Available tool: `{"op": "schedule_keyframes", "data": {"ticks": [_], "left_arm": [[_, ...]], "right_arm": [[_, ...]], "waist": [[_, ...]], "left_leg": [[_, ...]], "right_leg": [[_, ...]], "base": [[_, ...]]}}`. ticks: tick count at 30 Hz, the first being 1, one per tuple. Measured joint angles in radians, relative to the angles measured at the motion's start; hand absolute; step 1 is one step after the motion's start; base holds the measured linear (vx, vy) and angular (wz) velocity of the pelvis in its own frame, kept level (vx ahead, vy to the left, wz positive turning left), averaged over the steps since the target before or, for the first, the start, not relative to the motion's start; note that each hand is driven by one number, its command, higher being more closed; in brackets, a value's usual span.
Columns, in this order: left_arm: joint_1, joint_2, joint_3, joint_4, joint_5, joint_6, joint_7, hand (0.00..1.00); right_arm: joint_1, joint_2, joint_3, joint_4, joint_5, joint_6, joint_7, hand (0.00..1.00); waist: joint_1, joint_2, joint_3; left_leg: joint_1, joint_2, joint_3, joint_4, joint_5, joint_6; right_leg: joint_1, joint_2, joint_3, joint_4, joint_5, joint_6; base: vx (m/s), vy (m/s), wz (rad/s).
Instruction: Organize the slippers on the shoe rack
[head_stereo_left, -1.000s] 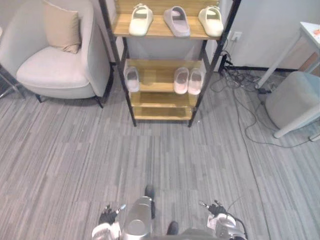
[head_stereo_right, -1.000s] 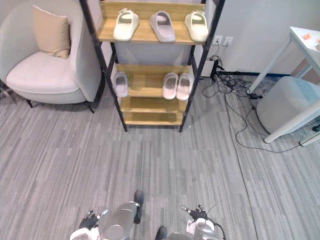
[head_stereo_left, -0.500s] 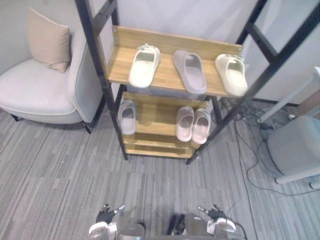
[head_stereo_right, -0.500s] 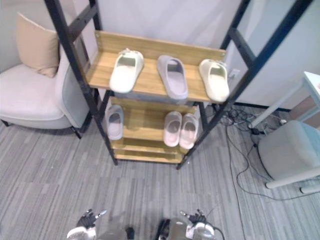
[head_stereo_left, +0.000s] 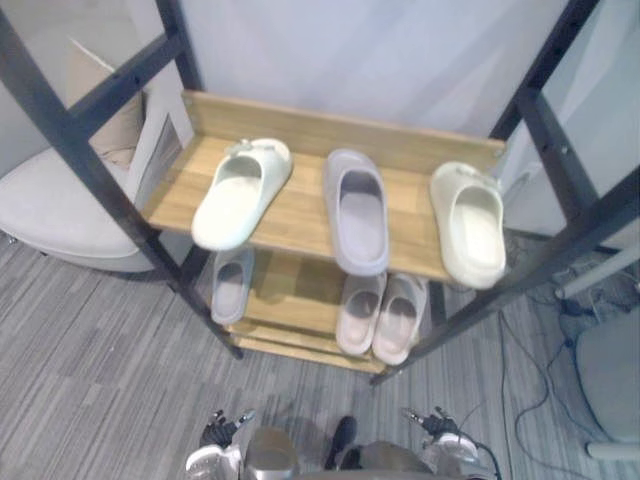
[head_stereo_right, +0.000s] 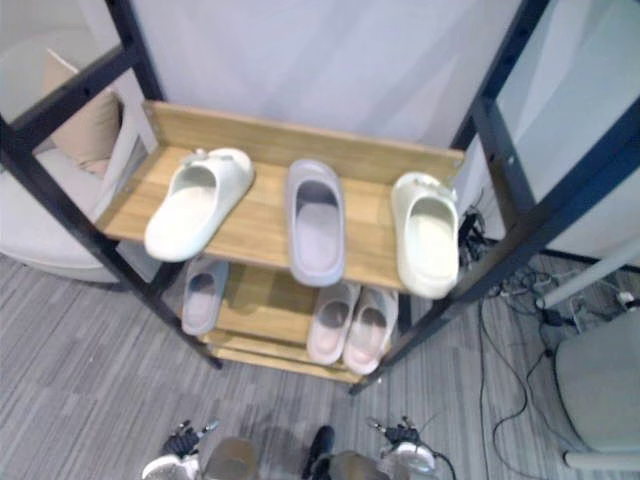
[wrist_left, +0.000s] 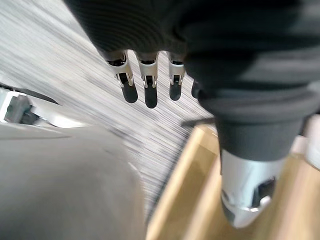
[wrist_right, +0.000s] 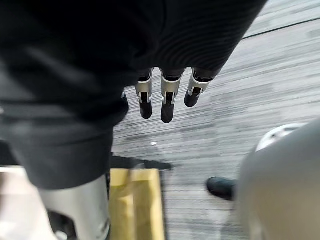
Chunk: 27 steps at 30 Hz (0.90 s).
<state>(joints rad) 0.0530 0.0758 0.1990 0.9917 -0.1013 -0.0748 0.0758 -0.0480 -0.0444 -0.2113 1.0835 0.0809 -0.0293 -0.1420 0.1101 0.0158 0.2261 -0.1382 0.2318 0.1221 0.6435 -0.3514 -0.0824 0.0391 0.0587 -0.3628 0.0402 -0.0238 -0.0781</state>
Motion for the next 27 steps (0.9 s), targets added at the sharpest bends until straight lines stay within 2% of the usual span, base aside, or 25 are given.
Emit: {"op": "schedule_keyframes", "data": {"ticks": [1, 2, 4, 8, 10, 14, 20, 27], "left_arm": [[-0.002, -0.003, -0.002, 0.002, 0.000, 0.001, 0.001, 0.00], [-0.002, -0.002, -0.002, 0.005, -0.001, 0.001, 0.001, 0.00], [-0.011, 0.011, -0.017, 0.025, 0.000, 0.002, 0.002, 0.00], [-0.022, 0.026, -0.047, 0.047, 0.002, 0.003, 0.001, 0.00], [-0.023, 0.032, -0.062, 0.062, 0.007, 0.003, 0.000, 0.00], [-0.022, 0.034, -0.062, 0.072, 0.023, 0.003, -0.001, 0.00], [0.005, 0.038, -0.062, 0.098, 0.024, 0.009, -0.001, 0.00], [0.037, 0.050, -0.077, 0.101, 0.041, 0.016, 0.005, 0.00]], "right_arm": [[-0.001, -0.004, 0.003, 0.000, 0.000, 0.001, -0.003, 0.00], [0.000, -0.004, 0.002, 0.003, 0.000, 0.001, -0.007, 0.00], [0.010, 0.008, 0.013, 0.003, 0.000, 0.002, -0.008, 0.00], [0.025, 0.006, 0.018, 0.010, -0.001, 0.004, -0.008, 0.00], [0.031, 0.005, 0.018, 0.012, -0.004, 0.004, -0.006, 0.00], [0.039, -0.002, 0.017, 0.032, -0.004, 0.004, -0.005, 0.00], [0.056, -0.008, 0.019, 0.032, -0.004, 0.004, -0.005, 0.00], [0.080, -0.011, 0.063, -0.010, -0.006, 0.002, -0.029, 0.00]], "waist": [[0.000, 0.012, -0.005], [0.004, 0.006, -0.007], [-0.002, -0.012, -0.016], [-0.003, -0.020, -0.014], [-0.005, -0.024, -0.019], [-0.008, -0.026, -0.029], [-0.020, -0.023, -0.045], [-0.032, -0.034, -0.064]], "left_leg": [[0.001, -0.018, -0.001, -0.170, 0.043, 0.008], [0.028, -0.043, 0.002, -0.216, 0.099, -0.006], [0.071, -0.088, 0.008, -0.288, 0.133, 0.008], [0.135, -0.117, 0.010, -0.291, 0.133, 0.008], [0.197, -0.136, 0.011, -0.353, 0.134, 0.011], [0.230, -0.157, 0.010, -0.421, 0.150, 0.035], [0.265, -0.177, 0.010, -0.468, 0.164, 0.049], [0.266, -0.205, 0.037, -0.537, 0.200, 0.067]], "right_leg": [[0.011, -0.007, 0.010, -0.001, -0.006, 0.013], [0.018, -0.022, 0.031, 0.004, -0.007, 0.022], [0.024, -0.051, 0.040, -0.005, -0.004, 0.048], [0.091, -0.076, 0.055, -0.032, 0.000, 0.076], [0.123, -0.088, 0.064, -0.041, -0.006, 0.088], [0.123, -0.102, 0.067, -0.044, -0.010, 0.095], [0.134, -0.113, 0.087, -0.047, -0.007, 0.104], [0.097, -0.129, 0.130, -0.083, 0.041, 0.115]], "base": [[0.26, 0.103, -0.25], [0.32, 0.151, -0.25], [0.24, 0.135, -0.02], [0.17, 0.139, -0.09], [0.10, 0.098, -0.09], [0.02, 0.040, -0.01], [-0.05, 0.037, -0.03], [-0.08, 0.053, -0.16]]}}
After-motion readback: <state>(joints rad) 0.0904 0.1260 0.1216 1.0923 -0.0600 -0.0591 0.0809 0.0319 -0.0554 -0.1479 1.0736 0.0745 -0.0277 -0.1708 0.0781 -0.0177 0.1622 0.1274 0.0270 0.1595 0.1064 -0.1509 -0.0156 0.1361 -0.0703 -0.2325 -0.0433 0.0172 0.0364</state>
